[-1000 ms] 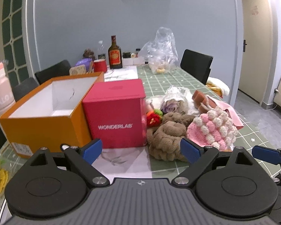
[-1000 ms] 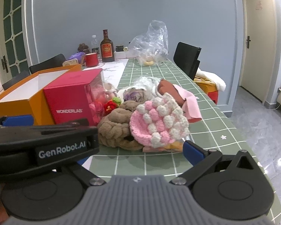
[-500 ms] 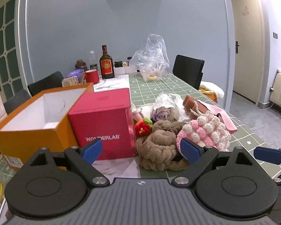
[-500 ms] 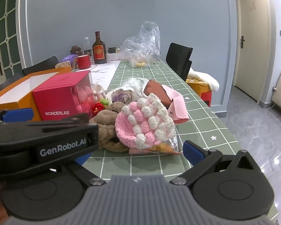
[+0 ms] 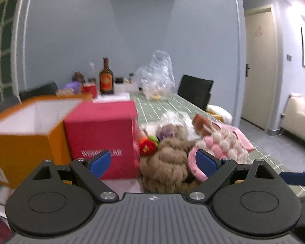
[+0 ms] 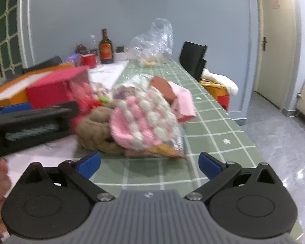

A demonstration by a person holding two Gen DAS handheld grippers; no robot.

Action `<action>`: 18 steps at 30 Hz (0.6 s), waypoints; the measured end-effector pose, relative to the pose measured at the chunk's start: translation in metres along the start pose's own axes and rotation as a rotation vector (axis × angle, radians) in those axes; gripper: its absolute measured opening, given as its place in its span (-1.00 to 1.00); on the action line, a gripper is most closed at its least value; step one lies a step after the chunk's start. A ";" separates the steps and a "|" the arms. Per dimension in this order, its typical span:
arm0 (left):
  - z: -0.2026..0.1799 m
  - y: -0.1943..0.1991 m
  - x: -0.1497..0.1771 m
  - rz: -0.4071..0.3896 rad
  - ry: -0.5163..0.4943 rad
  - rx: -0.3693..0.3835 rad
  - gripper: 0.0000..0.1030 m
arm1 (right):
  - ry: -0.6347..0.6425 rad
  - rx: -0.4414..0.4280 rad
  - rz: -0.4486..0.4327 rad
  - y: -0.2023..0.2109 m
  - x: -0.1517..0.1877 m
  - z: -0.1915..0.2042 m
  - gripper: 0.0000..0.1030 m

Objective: Organize soft objects
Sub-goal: 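Close the right tool on the crocheted bobble toy and lift it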

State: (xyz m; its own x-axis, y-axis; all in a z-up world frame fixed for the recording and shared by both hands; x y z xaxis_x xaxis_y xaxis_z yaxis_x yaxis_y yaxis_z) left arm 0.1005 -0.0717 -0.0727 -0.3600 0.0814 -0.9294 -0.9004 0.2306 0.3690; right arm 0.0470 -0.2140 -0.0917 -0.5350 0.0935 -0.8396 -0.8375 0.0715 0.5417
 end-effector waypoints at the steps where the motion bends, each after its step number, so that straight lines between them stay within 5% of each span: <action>1: 0.003 -0.006 0.005 0.025 0.021 0.028 1.00 | -0.012 0.007 0.003 0.000 0.002 -0.004 0.95; 7: 0.017 -0.015 0.018 0.054 0.128 0.056 1.00 | -0.085 -0.032 0.007 -0.005 0.001 -0.017 0.95; 18: 0.043 -0.019 0.034 0.106 0.162 -0.087 1.00 | -0.048 -0.054 0.003 -0.050 -0.033 0.010 0.95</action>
State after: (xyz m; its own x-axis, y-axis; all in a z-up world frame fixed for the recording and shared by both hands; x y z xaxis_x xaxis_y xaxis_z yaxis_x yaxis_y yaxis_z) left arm 0.1164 -0.0317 -0.1114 -0.4824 -0.0580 -0.8741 -0.8704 0.1438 0.4708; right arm 0.1078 -0.2106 -0.0902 -0.5327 0.1414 -0.8344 -0.8414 0.0180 0.5402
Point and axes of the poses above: each gripper's, at about its wrist camera, not at the fingertips, and y roughly against the way its jaws point, z to its left, x to its underside, the point moved 8 cm from there along -y, roughly the way its jaws point
